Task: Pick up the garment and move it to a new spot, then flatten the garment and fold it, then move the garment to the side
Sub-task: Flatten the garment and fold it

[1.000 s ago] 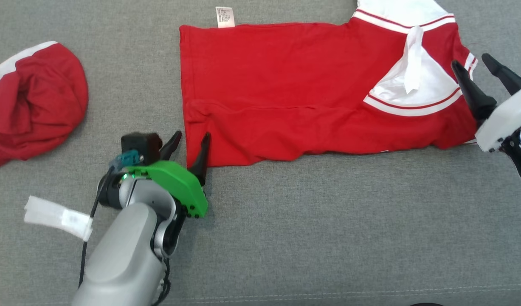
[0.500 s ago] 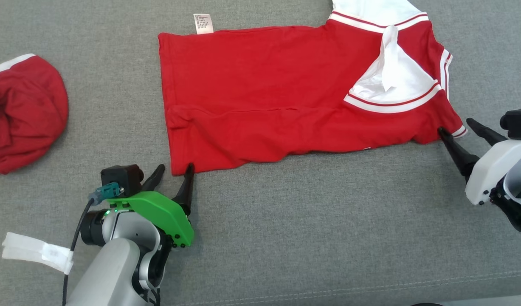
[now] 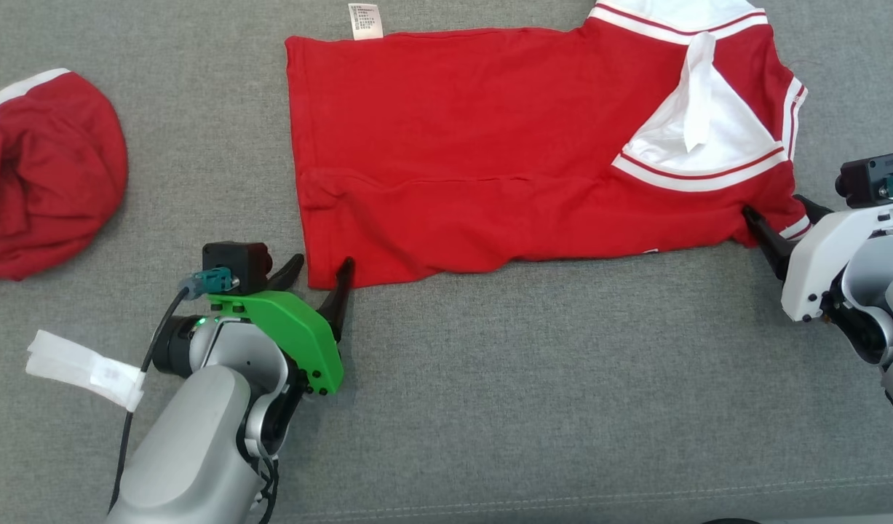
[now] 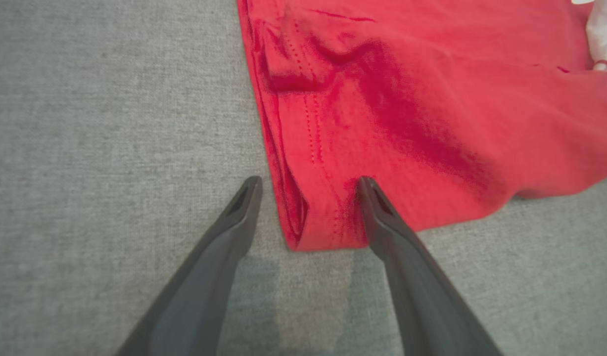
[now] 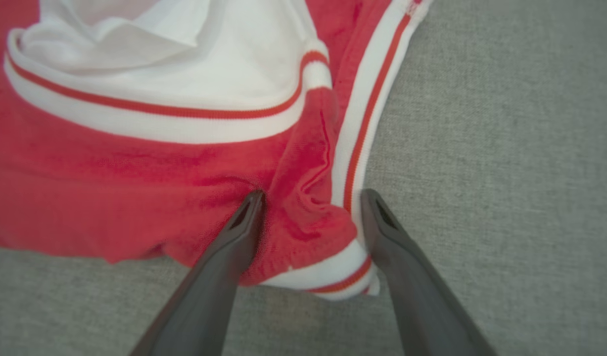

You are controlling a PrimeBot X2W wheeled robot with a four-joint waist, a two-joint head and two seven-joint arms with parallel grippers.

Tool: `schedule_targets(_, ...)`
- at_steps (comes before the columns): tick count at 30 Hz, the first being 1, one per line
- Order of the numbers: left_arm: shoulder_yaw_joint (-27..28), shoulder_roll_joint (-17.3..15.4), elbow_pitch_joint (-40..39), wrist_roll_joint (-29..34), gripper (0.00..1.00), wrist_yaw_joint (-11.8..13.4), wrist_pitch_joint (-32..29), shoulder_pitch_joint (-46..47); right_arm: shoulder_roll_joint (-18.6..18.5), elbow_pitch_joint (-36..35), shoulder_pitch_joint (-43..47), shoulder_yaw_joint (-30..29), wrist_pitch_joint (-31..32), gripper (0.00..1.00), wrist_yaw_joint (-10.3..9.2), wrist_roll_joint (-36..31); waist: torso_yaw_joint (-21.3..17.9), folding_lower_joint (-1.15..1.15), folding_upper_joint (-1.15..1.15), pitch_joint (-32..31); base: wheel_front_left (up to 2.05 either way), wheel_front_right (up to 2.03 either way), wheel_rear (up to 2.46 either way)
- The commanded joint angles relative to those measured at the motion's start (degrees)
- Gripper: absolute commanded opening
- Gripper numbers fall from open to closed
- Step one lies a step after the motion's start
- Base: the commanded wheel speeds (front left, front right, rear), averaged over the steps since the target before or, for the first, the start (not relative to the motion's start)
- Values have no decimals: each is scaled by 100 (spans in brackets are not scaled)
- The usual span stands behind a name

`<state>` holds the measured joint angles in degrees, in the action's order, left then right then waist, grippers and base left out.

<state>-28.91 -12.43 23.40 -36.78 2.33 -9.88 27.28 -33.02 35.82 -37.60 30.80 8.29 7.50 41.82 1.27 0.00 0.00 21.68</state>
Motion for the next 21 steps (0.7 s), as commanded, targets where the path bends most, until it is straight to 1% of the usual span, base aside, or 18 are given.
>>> schedule_targets(1, -121, 53, 177, -106, 0, -127, -141, -109, 118, 99, 129, 118, 163, 11, -1, 116, 6, 0, 0, -36, 0, 0, 0)
schedule_targets(2, -210, 85, 248, -163, 0, -268, -263, -142, 131, 95, 183, 168, 307, 0, 1, 247, 11, 0, 0, -74, 0, 0, 0)
schedule_targets(3, -305, 84, 312, -189, 0, -403, -381, -179, 94, 43, 236, 259, 441, 0, 2, 344, 16, 0, 0, -116, 0, 0, 0)
schedule_targets(5, -288, 34, 313, -240, 0, -495, -388, -183, -70, -40, 271, 308, 573, 0, -2, 538, 8, 0, 0, -189, 0, 0, 0)
schedule_targets(9, -230, -356, 24, -202, 0, -561, -443, -255, -468, -505, 326, 429, 948, 0, -5, 979, -39, 0, 0, -305, 0, 0, 0)
schedule_targets(13, -213, -758, -689, -376, 0, -626, -724, -665, -999, -1072, 569, 380, 1371, 0, -6, 1420, -116, 0, 0, -379, 0, 0, 0)
schedule_targets(14, -212, -859, -948, -421, 0, -612, -807, -821, -1127, -1213, 662, 345, 1461, 0, -6, 1512, -140, 0, 0, -382, 0, 0, 0)
schedule_targets(16, -215, -1086, -1477, -429, 0, -490, -937, -1135, -1343, -1473, 875, 293, 1625, 0, -6, 1673, -192, 0, 0, -368, 0, 0, 0)
schedule_targets(17, -215, -1086, -1477, -429, 0, -490, -937, -1135, -1343, -1473, 875, 293, 1625, 0, -6, 1673, -192, 0, 0, -368, 0, 0, 0)
schedule_targets(19, -201, -1198, -2004, -525, 0, -341, -1047, -1517, -1484, -1729, 1078, 235, 1714, 0, -6, 1741, -250, 0, 0, -321, 0, 0, 0)
schedule_targets(21, -207, -1280, -2380, -554, 0, -176, -1132, -1847, -1532, -1901, 1251, 153, 1673, 0, -5, 1720, -292, 0, 0, -250, 0, 0, 0)
